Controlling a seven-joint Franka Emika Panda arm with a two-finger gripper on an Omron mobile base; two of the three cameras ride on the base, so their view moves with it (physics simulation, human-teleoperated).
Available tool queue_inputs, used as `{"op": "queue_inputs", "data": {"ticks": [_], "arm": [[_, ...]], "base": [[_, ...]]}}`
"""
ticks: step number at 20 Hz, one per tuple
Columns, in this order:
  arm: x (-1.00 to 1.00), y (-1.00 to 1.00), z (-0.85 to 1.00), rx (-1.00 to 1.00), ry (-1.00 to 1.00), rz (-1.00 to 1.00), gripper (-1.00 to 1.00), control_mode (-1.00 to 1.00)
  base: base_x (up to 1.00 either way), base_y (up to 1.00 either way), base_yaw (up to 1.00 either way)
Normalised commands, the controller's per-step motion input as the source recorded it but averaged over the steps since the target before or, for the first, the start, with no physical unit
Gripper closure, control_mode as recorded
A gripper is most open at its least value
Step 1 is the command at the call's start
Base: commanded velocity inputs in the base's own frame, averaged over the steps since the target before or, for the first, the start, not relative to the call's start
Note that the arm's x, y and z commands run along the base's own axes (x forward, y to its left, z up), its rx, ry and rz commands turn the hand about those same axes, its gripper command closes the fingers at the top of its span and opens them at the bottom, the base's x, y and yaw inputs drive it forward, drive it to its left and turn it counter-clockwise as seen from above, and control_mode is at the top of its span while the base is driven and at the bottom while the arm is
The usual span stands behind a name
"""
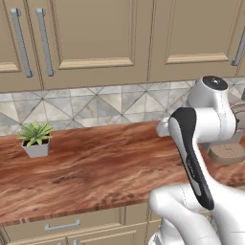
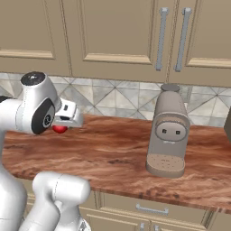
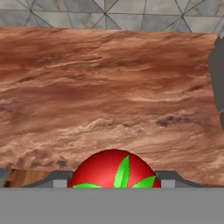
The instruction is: Place the tomato in the correct fridge rack based on whether it is a fruit or vegetable. Finally, close the fridge door.
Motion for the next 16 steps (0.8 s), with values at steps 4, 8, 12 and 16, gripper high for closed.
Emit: {"op": "queue_inputs", "data": {"ticks": [4,8,12,16], "arm": [[-0.65,0.0,-0.1,0.0,0.06,0.0,1.0,-1.0],[-0.69,0.0,-0.09,0.0,0.06,0.0,1.0,-1.0],[-0.7,0.0,-0.09,0.0,0.03,-0.01,1.0,-1.0],[-0.05,0.0,0.0,0.0,-0.03,-0.07,1.0,-1.0]], "base": [[0.0,0.0,0.0],[0.0,0.0,0.0],[0.0,0.0,0.0],[0.0,0.0,0.0]]}}
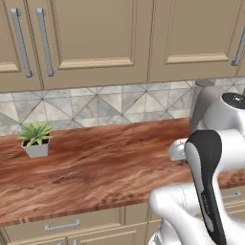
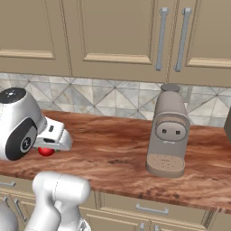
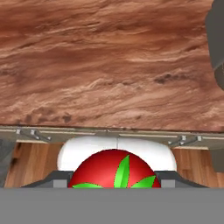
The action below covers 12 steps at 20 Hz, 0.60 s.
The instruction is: Place the tomato in the correct fridge rack based on whether it is a fruit or vegetable. Finally, close the fridge door.
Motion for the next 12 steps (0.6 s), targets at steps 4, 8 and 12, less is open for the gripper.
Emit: {"op": "queue_inputs", "data": {"ticks": [4,8,12], "arm": [[0.83,-0.01,0.0,0.0,-0.1,-0.06,1.0,-1.0],[0.18,-0.02,0.0,0.0,-0.01,0.0,1.0,-1.0],[0.0,0.0,0.0,0.0,0.0,0.0,1.0,-1.0]], "base": [[0.0,0.0,0.0],[0.0,0.0,0.0],[0.0,0.0,0.0]]}}
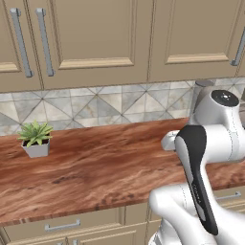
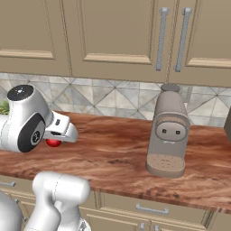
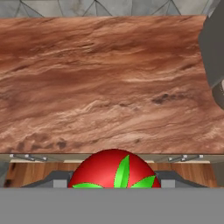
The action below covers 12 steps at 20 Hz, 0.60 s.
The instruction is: Place the tomato in the correct fridge rack based on whether it is a fruit or vegetable. Finally, close the fridge door.
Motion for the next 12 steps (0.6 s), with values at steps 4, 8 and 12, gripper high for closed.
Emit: {"op": "queue_inputs", "data": {"ticks": [4,8,12], "arm": [[0.0,0.0,0.0,0.0,0.0,0.0,1.0,-1.0],[0.0,0.0,0.0,0.0,0.0,0.0,1.0,-1.0],[-0.08,0.0,0.0,0.0,0.01,0.0,1.0,-1.0]], "base": [[0.0,0.0,0.0],[0.0,0.0,0.0],[0.0,0.0,0.0]]}}
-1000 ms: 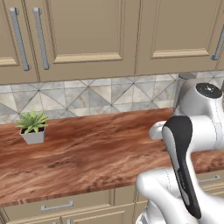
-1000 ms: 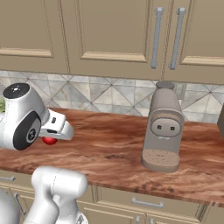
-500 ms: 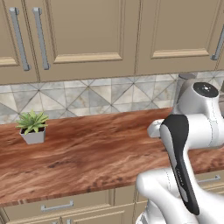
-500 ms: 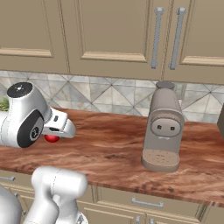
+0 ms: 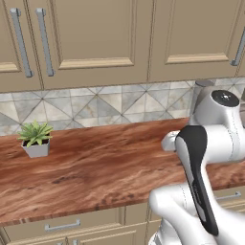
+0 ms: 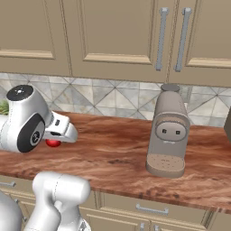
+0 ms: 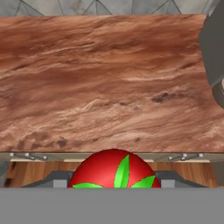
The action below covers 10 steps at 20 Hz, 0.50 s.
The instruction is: Place the tomato in the correct fridge rack based on whether it is a fruit or vegetable. Finally, close the fridge door.
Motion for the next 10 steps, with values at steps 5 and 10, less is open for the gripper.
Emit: {"op": "queue_inputs", "data": {"ticks": [5,10], "arm": [[0.0,0.0,0.0,0.0,0.0,0.0,1.0,1.0],[0.0,0.0,0.0,0.0,0.0,0.0,1.0,1.0]], "base": [[-0.48,0.0,-0.02],[-0.56,0.0,-0.08]]}}
